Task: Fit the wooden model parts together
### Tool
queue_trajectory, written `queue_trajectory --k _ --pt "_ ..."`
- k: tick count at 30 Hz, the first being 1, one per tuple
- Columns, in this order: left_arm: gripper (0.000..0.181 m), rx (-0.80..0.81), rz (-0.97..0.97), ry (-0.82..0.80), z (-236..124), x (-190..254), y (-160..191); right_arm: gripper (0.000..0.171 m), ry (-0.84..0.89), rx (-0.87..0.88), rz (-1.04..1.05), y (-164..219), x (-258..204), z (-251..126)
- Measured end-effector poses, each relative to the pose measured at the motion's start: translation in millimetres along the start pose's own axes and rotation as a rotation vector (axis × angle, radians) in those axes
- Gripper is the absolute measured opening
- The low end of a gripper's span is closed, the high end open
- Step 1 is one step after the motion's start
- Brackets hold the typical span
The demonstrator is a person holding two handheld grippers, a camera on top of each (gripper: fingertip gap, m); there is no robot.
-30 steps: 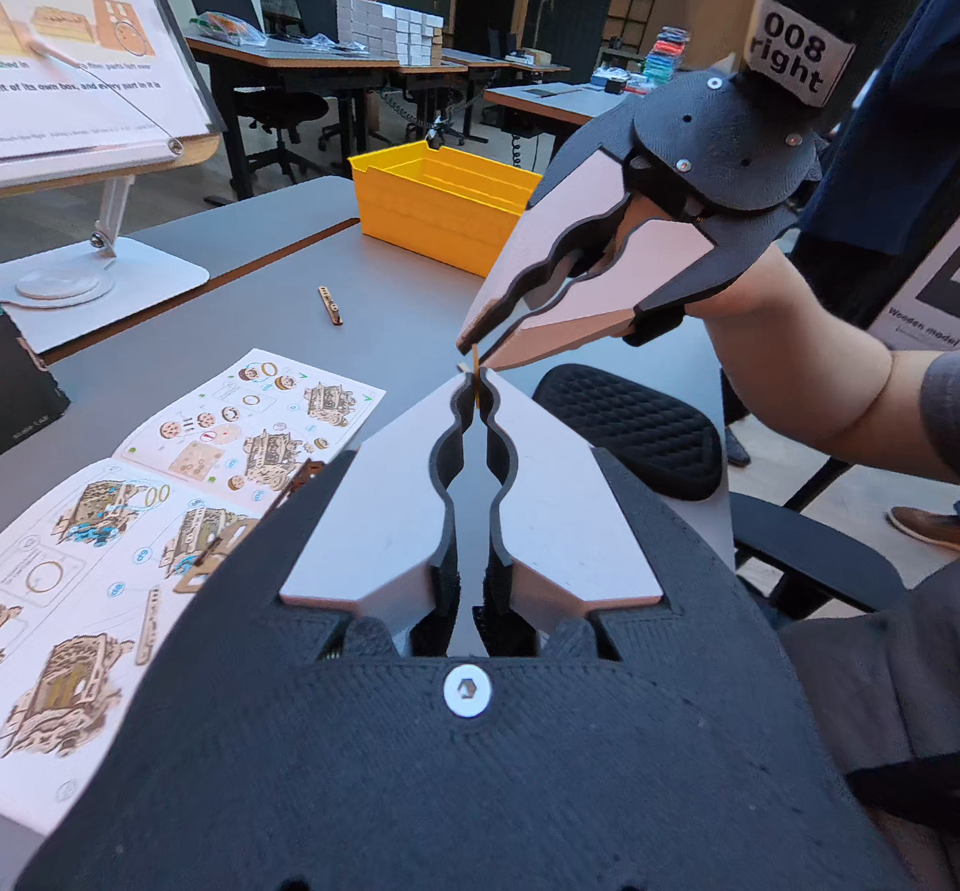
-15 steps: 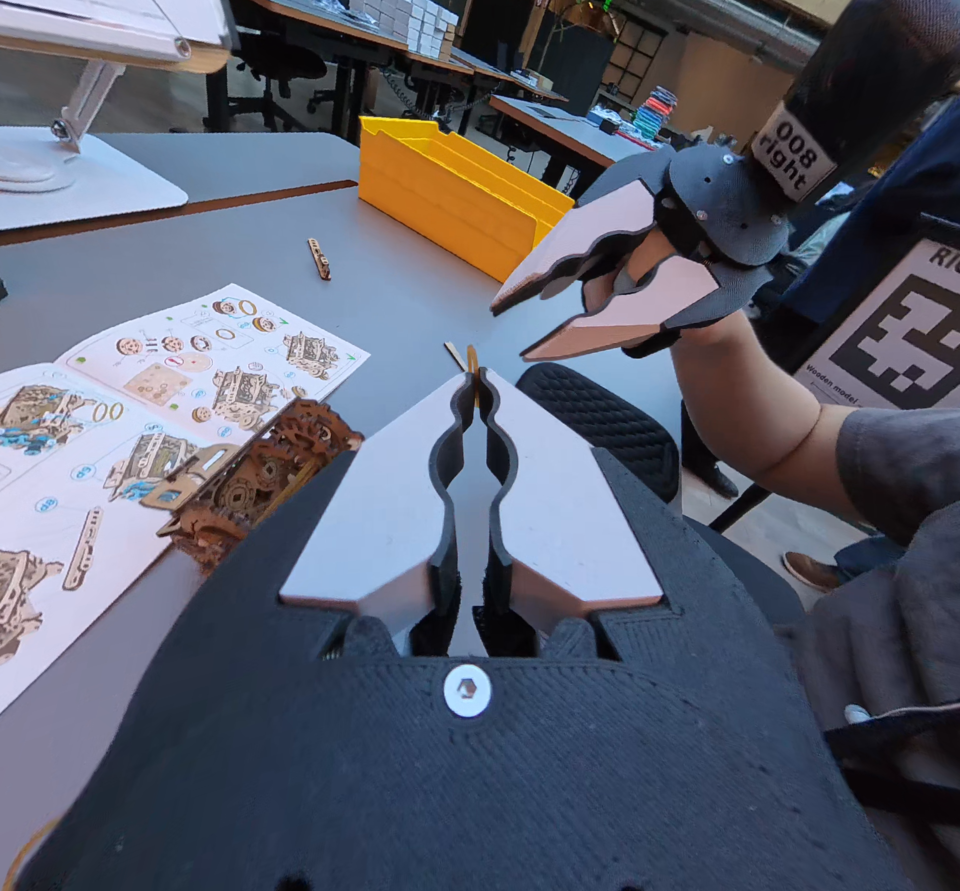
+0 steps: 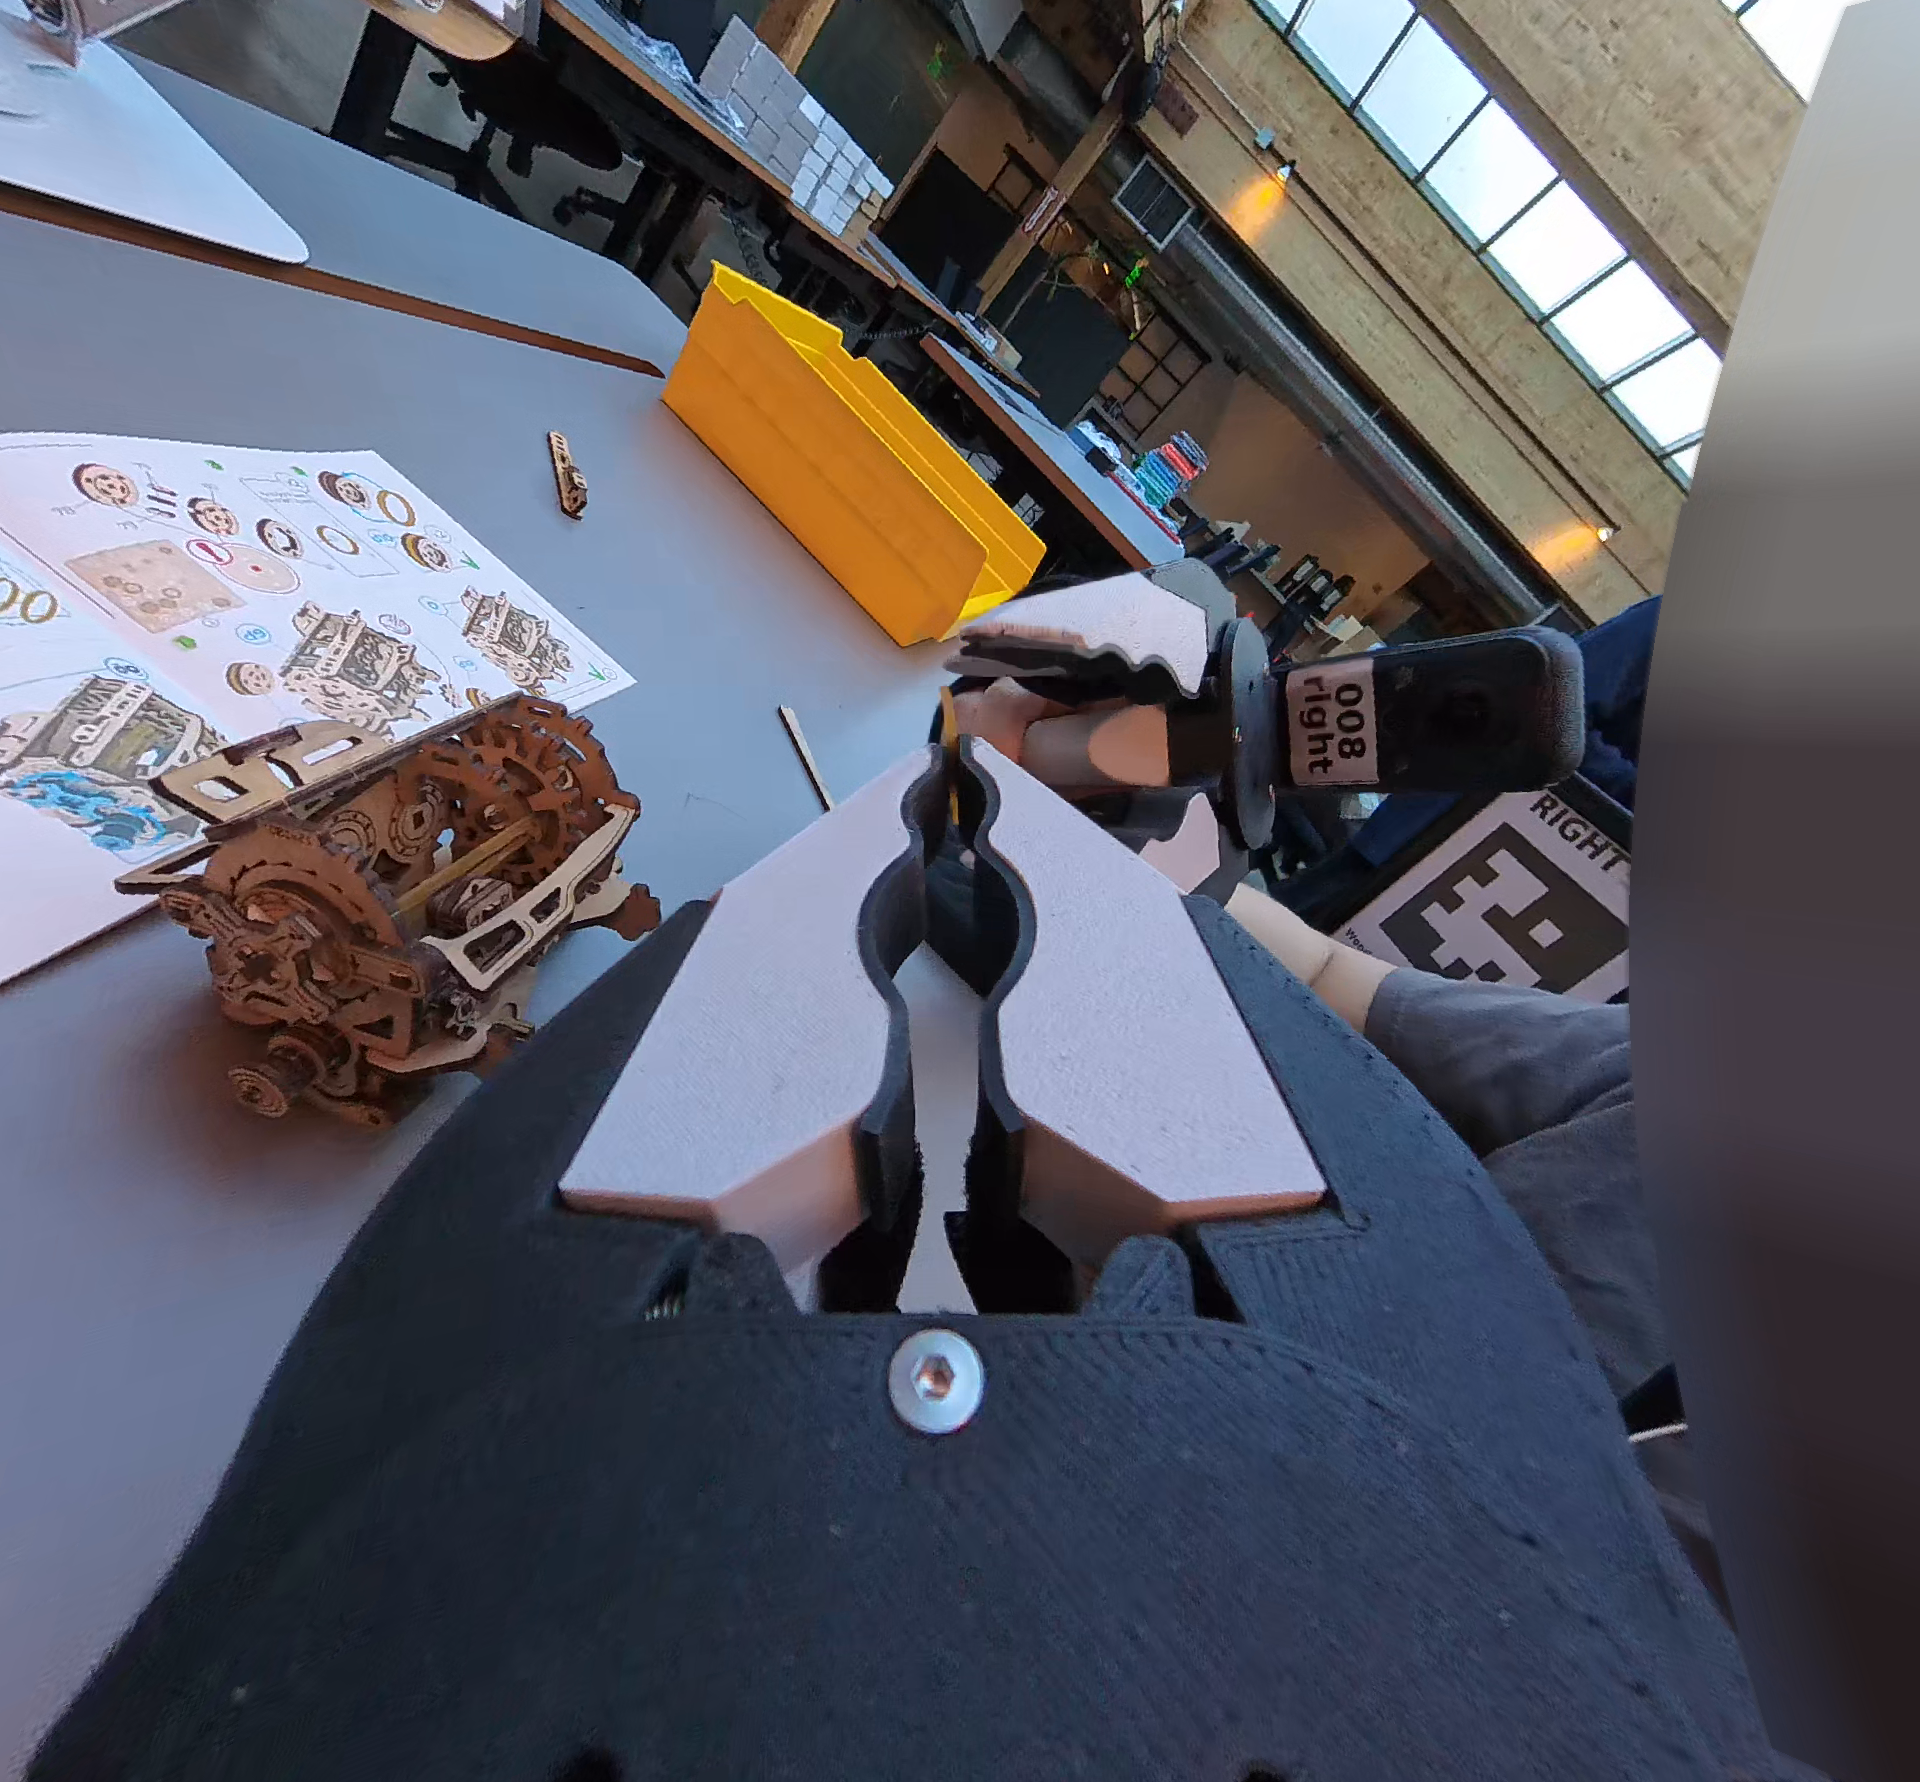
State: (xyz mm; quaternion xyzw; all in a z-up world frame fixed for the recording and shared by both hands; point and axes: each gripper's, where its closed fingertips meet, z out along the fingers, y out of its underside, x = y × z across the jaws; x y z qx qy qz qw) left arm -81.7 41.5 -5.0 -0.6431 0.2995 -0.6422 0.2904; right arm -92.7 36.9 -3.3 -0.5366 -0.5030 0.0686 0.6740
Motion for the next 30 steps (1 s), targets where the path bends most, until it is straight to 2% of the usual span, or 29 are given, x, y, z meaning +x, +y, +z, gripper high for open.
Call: queue_trajectory --k 13,30 --pt "0.000 -0.044 0.026 0.006 3.3 3.4 9.5 0.016 -0.037 -0.030 -0.021 4.4 -3.2 -1.2" --pt "0.000 -0.086 0.066 -0.029 4.8 1.7 18.1 0.013 -0.047 -0.146 -0.101 17.0 -9.4 -0.1"
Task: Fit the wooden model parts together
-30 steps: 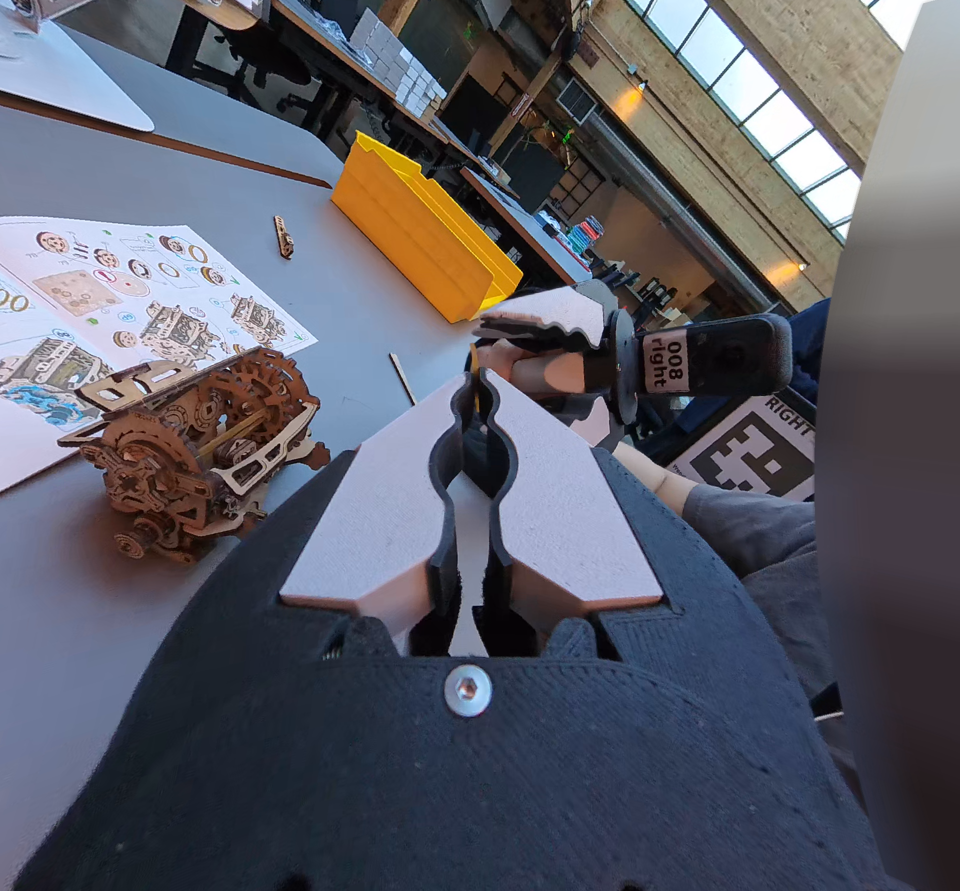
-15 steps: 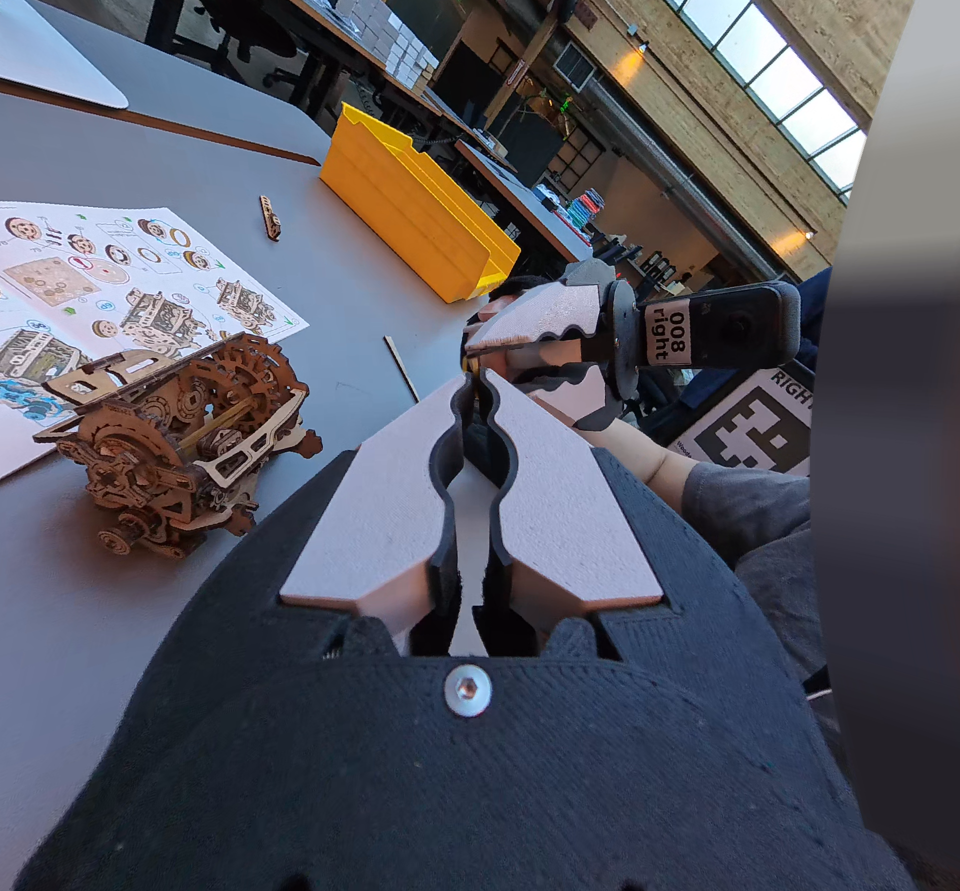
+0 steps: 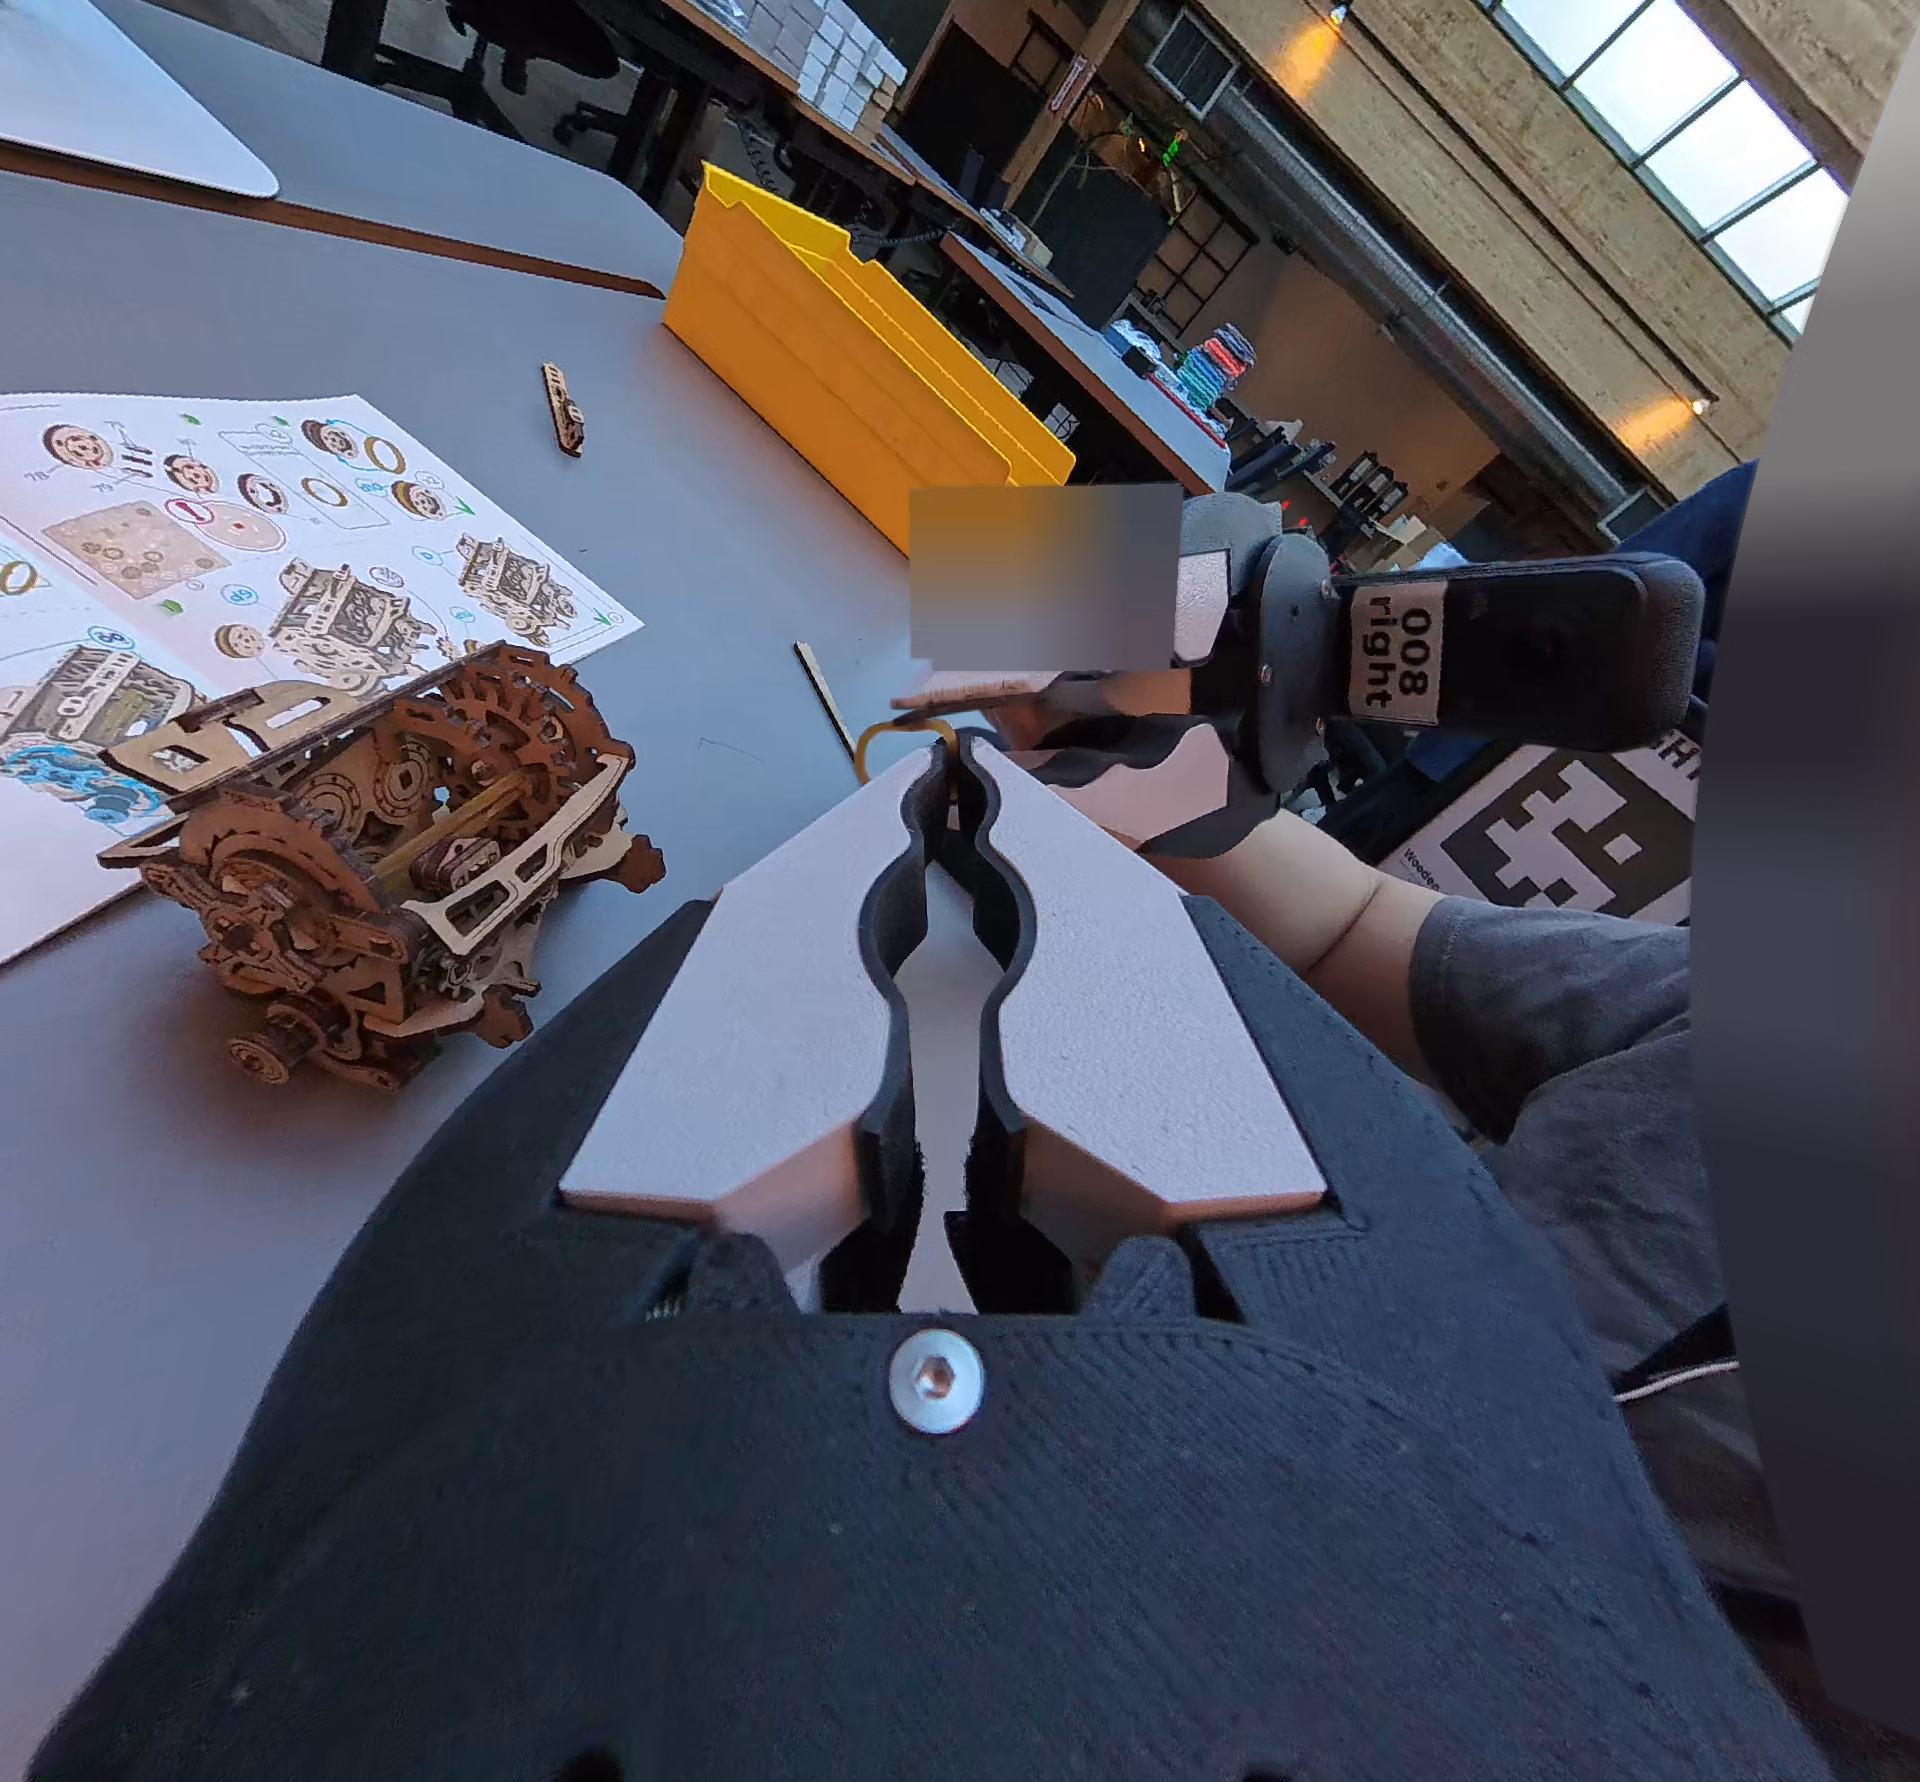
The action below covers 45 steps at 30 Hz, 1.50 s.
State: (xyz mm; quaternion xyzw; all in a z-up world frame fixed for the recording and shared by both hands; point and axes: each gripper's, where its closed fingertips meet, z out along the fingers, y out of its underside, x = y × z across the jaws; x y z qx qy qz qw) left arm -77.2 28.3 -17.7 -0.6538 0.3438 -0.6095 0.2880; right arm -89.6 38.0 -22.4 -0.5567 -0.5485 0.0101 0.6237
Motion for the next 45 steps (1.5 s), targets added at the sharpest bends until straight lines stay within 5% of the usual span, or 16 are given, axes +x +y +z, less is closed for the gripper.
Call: queue_trajectory --k 19,24,29,35,45 --pt "0.000 0.018 0.005 -0.010 -6.6 -4.5 -2.9 0.000 -0.030 -0.029 0.028 -0.8 -0.1 -1.9" --pt "0.020 0.029 0.090 -0.060 -21.3 -11.9 -12.3 0.000 -0.078 -0.073 0.069 6.8 1.1 -2.6" --pt "0.045 -0.034 0.433 -0.238 -47.1 -58.4 -23.4 0.000 -0.280 -0.261 0.248 32.8 17.5 2.1" --pt "0.078 -0.185 0.509 -0.156 -37.0 -99.9 -4.0 0.000 -0.438 -0.506 0.315 48.9 29.9 12.5" --pt "0.100 -0.334 0.574 0.003 -9.5 -115.6 7.0 0.000 -0.567 -0.673 0.371 66.9 17.3 25.0"
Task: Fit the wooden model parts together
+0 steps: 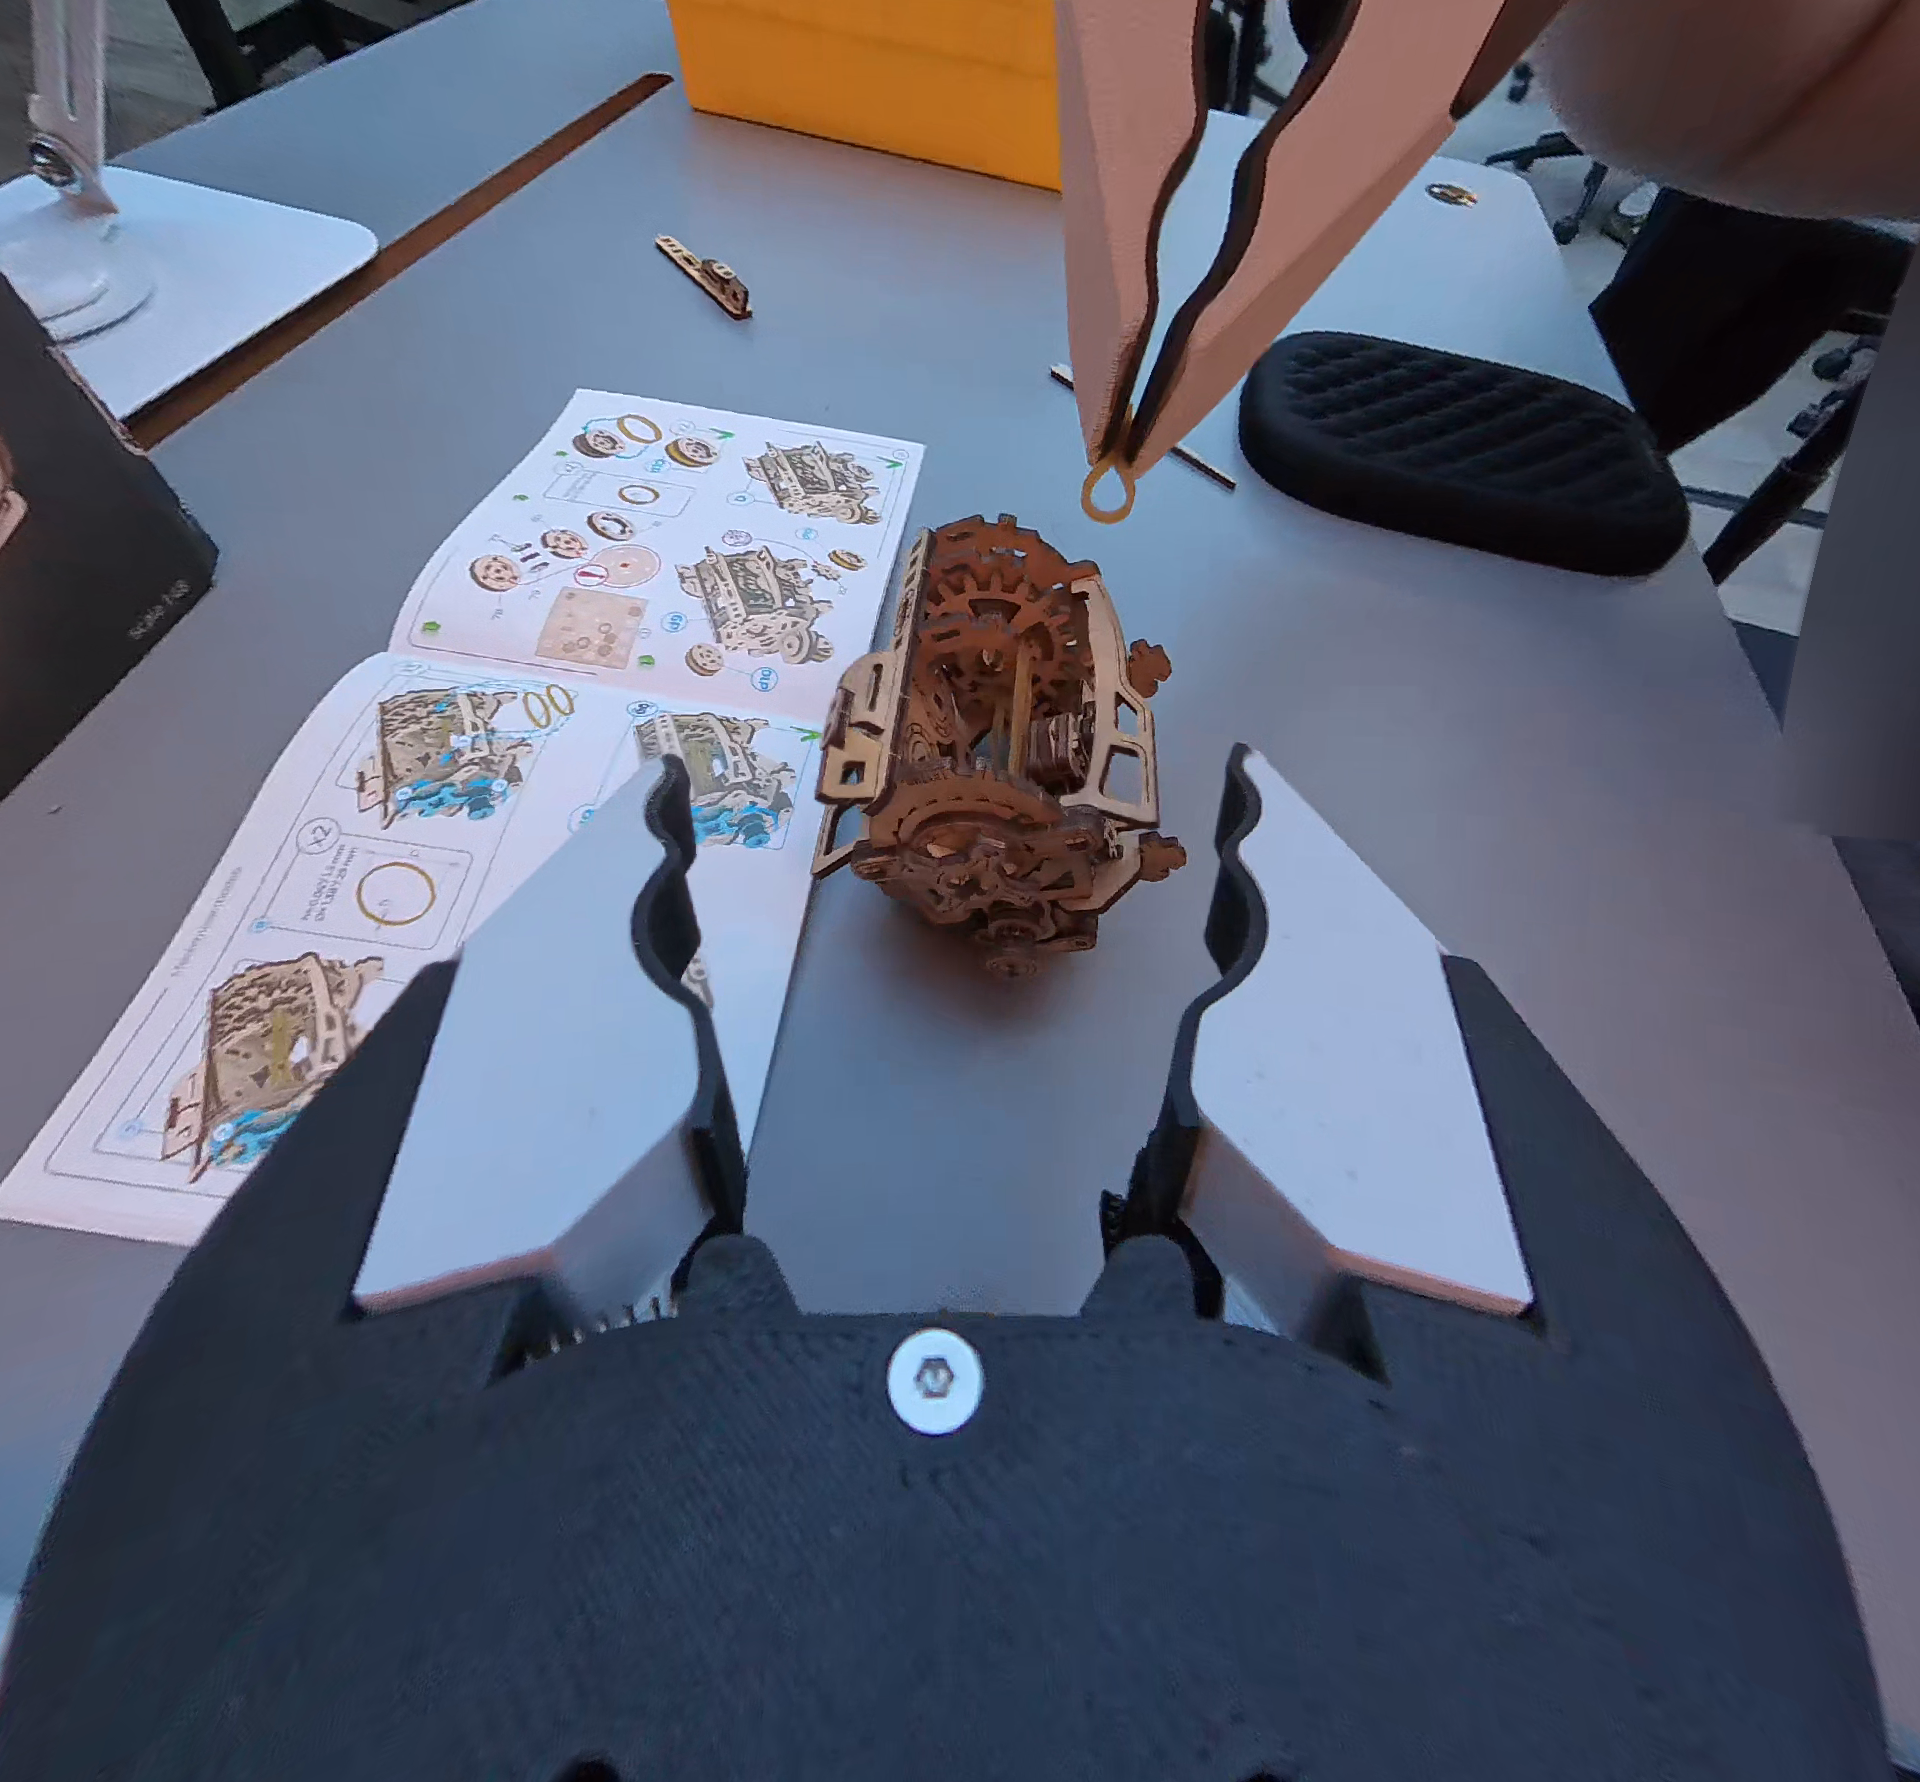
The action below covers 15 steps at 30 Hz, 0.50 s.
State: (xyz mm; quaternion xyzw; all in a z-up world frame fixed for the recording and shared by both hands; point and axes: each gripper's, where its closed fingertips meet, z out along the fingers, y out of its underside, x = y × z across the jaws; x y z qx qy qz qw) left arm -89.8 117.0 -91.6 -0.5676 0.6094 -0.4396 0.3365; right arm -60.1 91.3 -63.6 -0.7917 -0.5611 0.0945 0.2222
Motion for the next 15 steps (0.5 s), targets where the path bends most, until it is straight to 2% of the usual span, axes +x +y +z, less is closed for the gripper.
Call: queue_trajectory --k 15 --pt "0.081 -0.029 0.018 0.027 17.9 5.1 13.0 0.000 -0.026 -0.088 0.048 4.9 2.6 5.8"
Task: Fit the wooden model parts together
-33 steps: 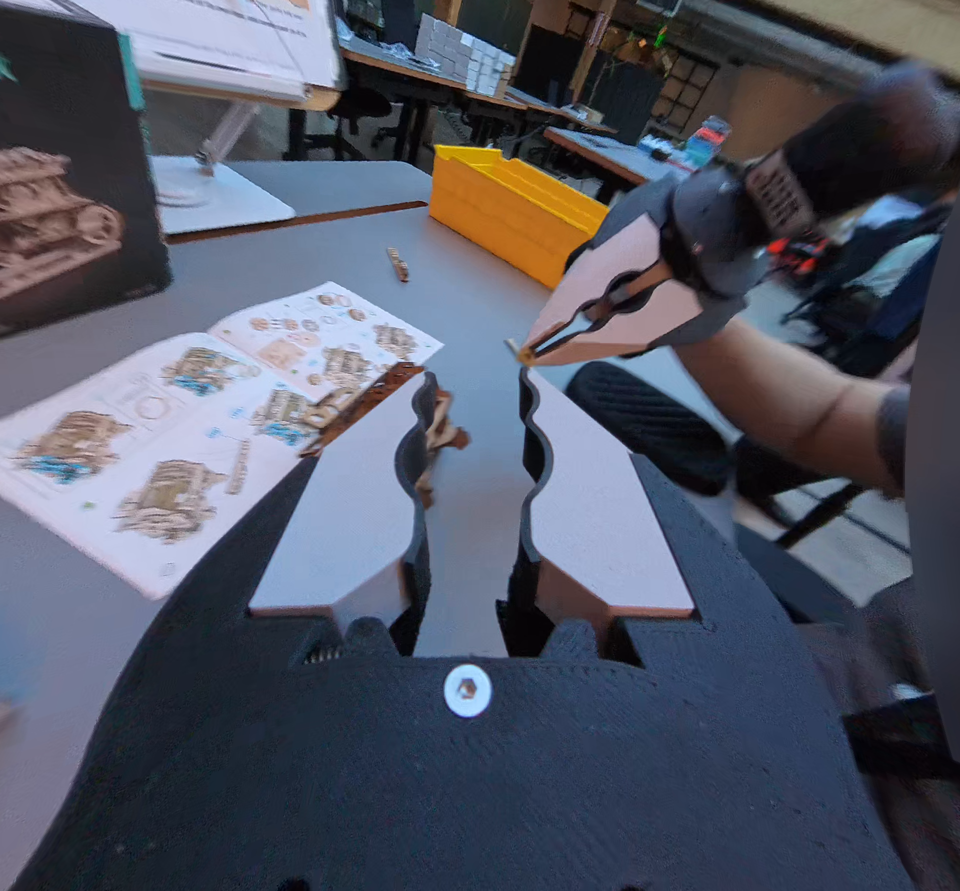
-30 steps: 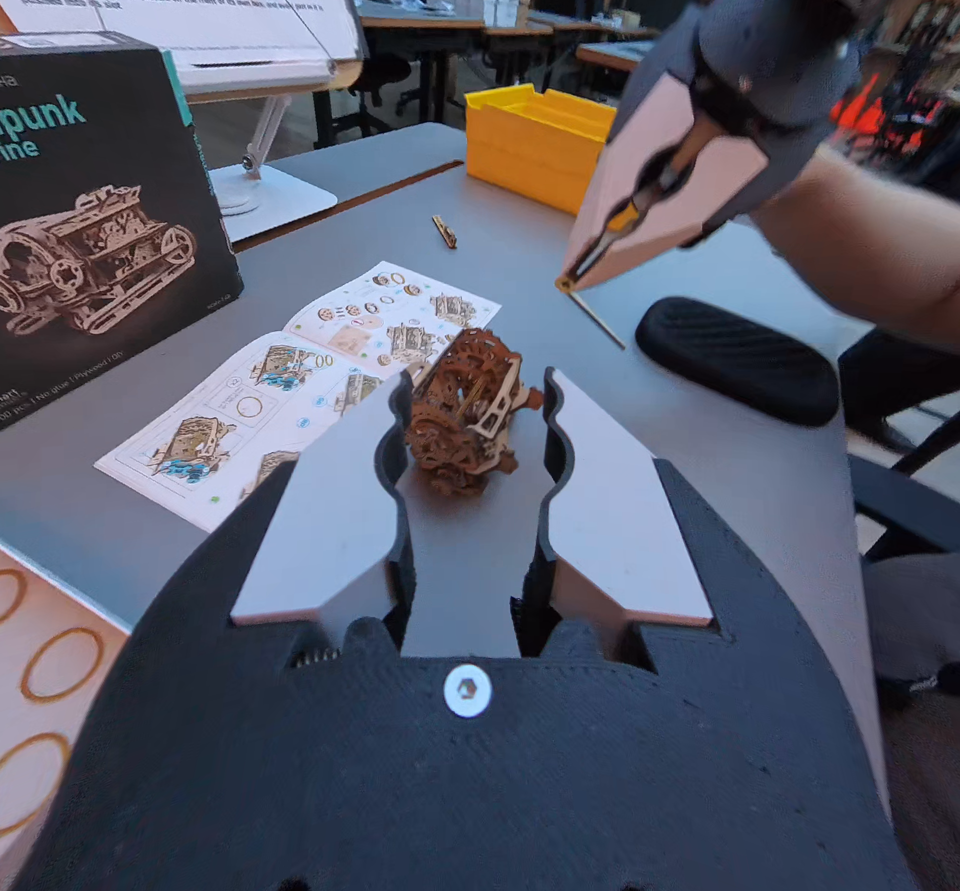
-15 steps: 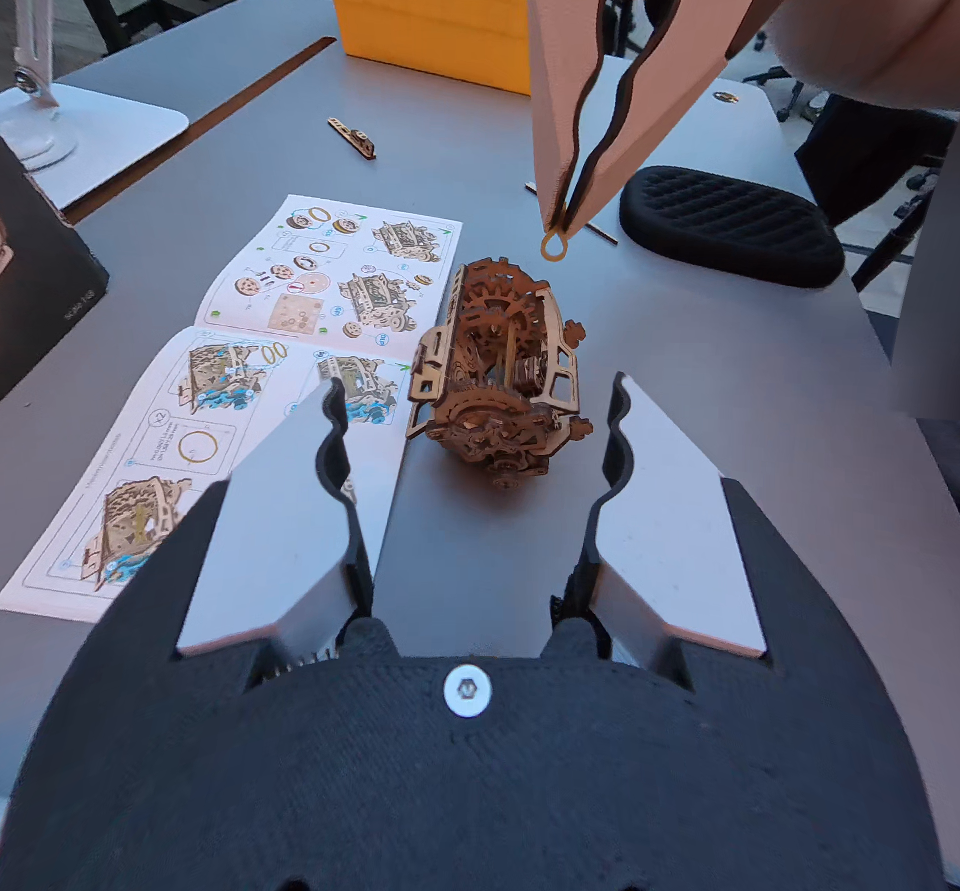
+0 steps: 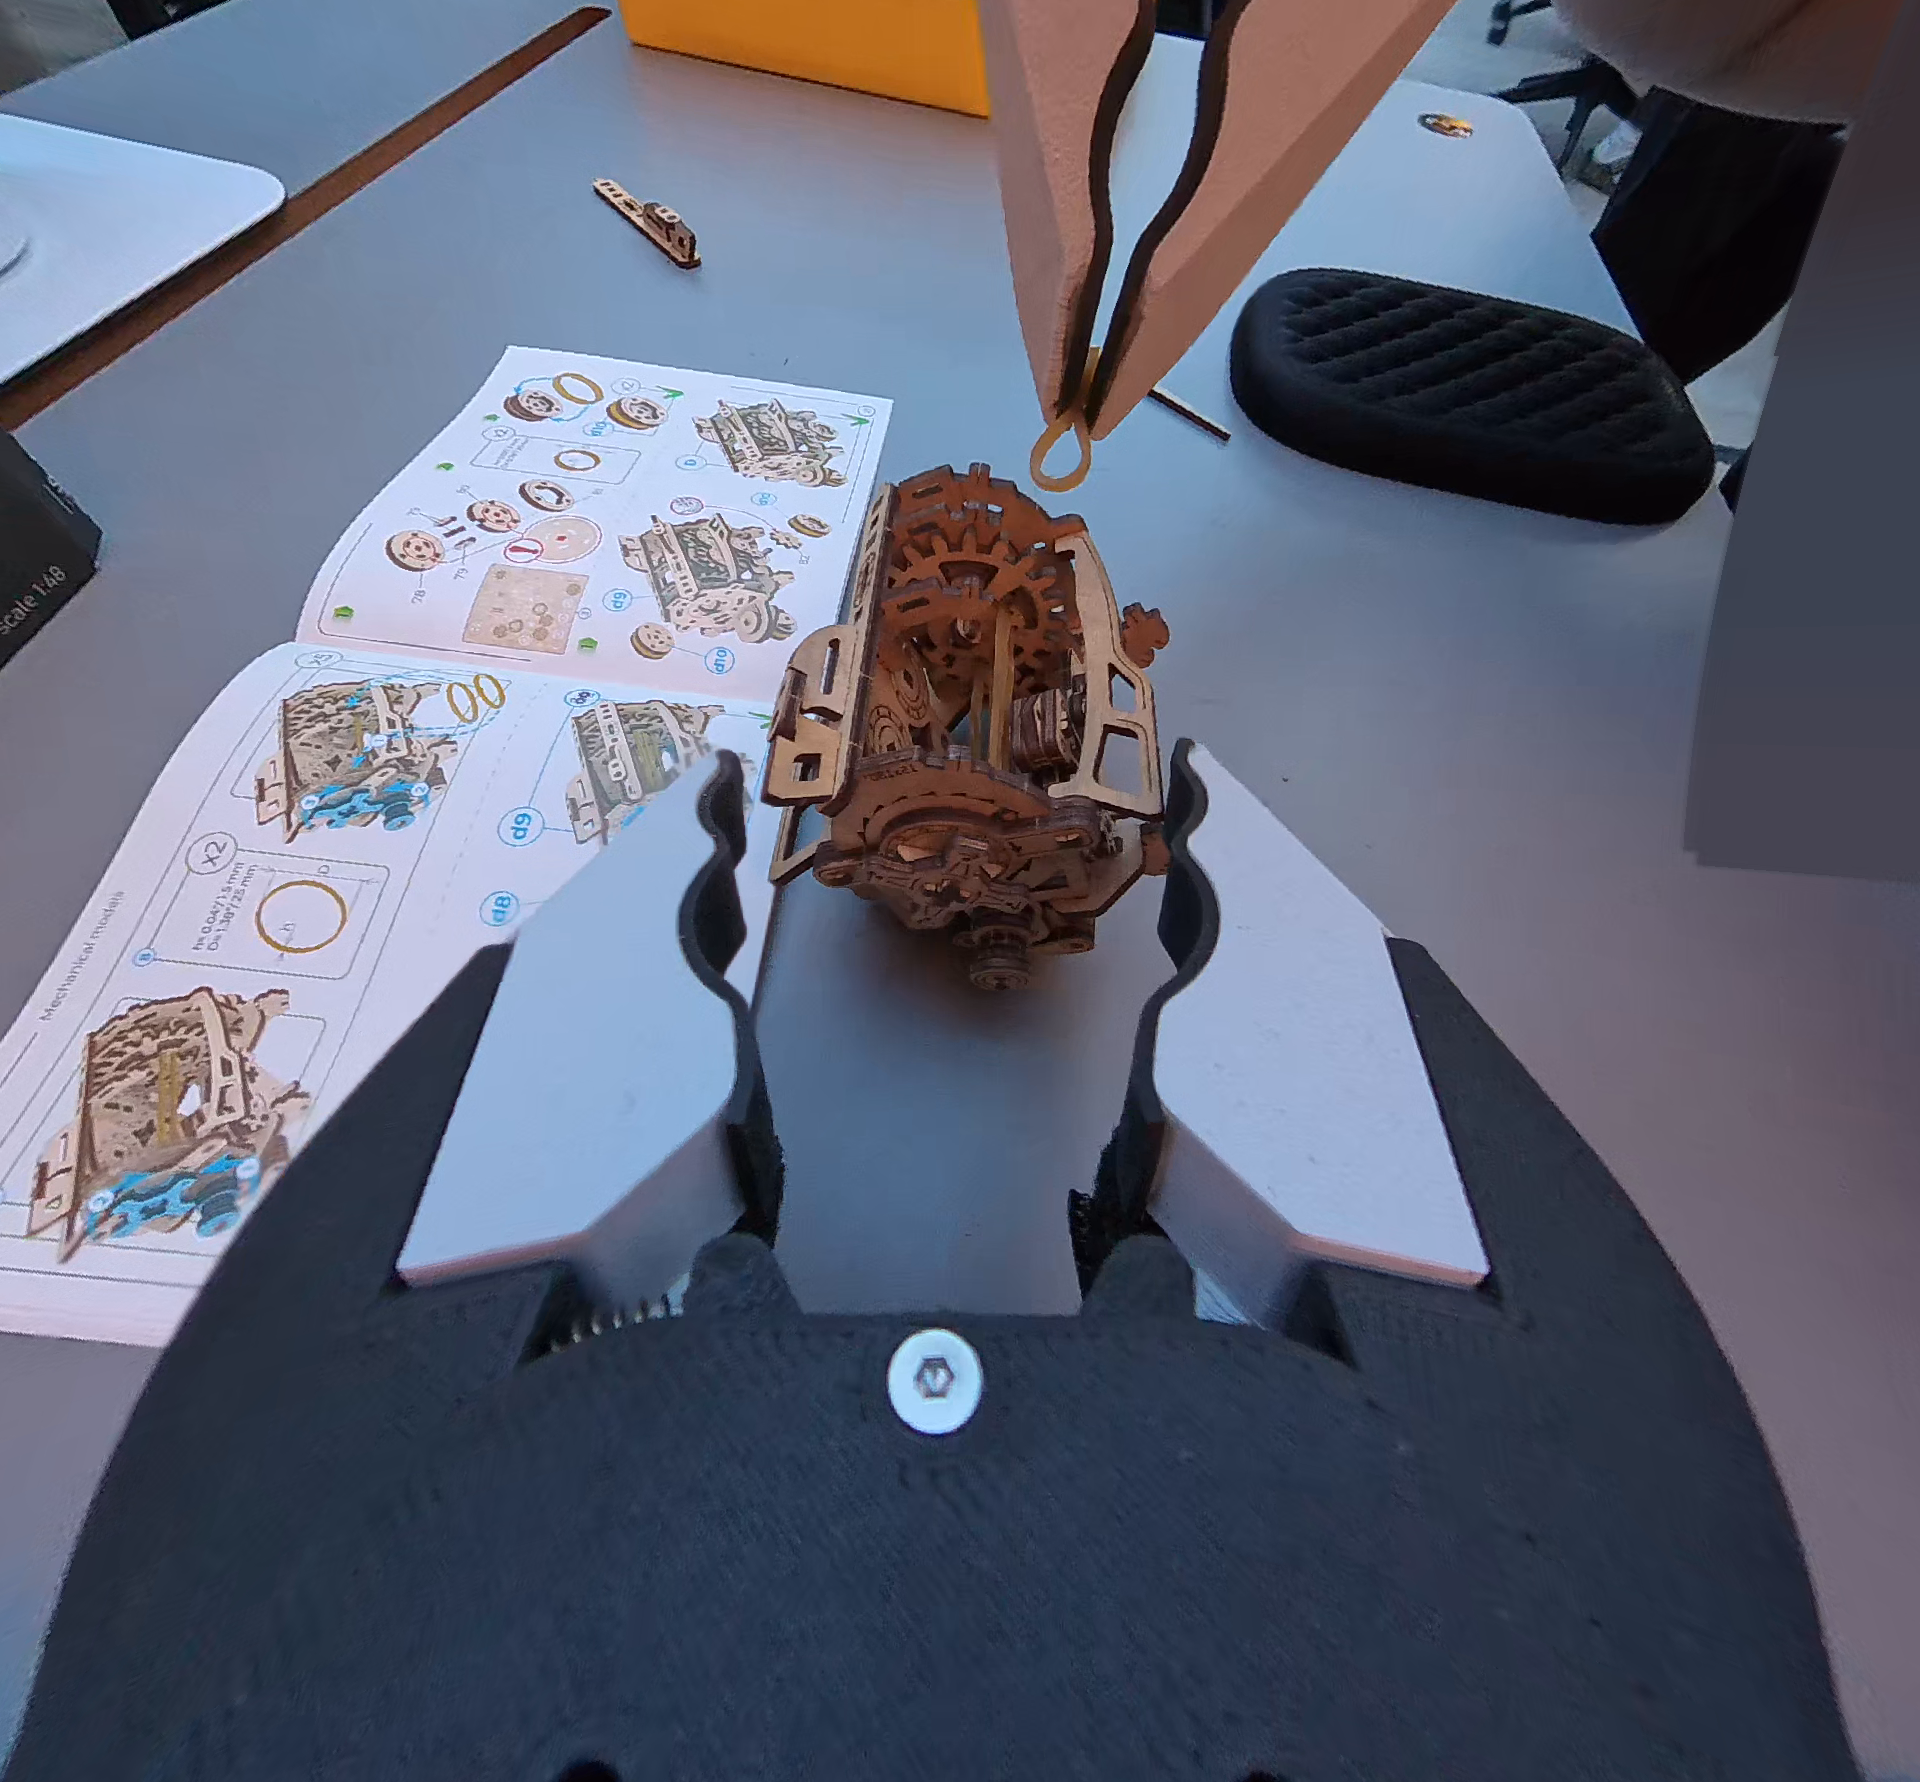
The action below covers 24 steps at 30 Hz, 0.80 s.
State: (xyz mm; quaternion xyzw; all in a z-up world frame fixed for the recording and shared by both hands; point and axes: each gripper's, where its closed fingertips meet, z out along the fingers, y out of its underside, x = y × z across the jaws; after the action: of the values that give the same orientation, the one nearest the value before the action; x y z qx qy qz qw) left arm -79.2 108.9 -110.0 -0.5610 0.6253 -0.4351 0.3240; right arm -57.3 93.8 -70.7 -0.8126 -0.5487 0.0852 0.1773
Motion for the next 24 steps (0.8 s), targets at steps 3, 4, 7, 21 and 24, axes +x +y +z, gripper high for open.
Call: queue_trajectory --k 3,4,7,21,24 --pt "0.075 -0.010 0.007 0.009 2.2 1.9 3.4 0.000 0.004 -0.019 -0.009 -2.2 0.3 1.2" --pt "0.074 -0.004 0.012 0.009 2.3 2.3 2.9 0.000 0.002 -0.026 -0.013 -3.2 0.1 1.6" --pt "0.074 0.005 0.027 0.014 2.1 3.1 2.9 0.000 -0.001 -0.046 -0.023 -5.9 0.0 3.1" --pt "0.073 0.017 0.056 0.019 0.0 4.2 4.7 0.000 -0.028 -0.062 -0.036 -16.7 -1.2 7.4" --pt "0.073 0.010 0.056 0.006 0.3 4.9 4.3 0.000 -0.030 -0.057 -0.035 -15.7 -2.2 6.8"
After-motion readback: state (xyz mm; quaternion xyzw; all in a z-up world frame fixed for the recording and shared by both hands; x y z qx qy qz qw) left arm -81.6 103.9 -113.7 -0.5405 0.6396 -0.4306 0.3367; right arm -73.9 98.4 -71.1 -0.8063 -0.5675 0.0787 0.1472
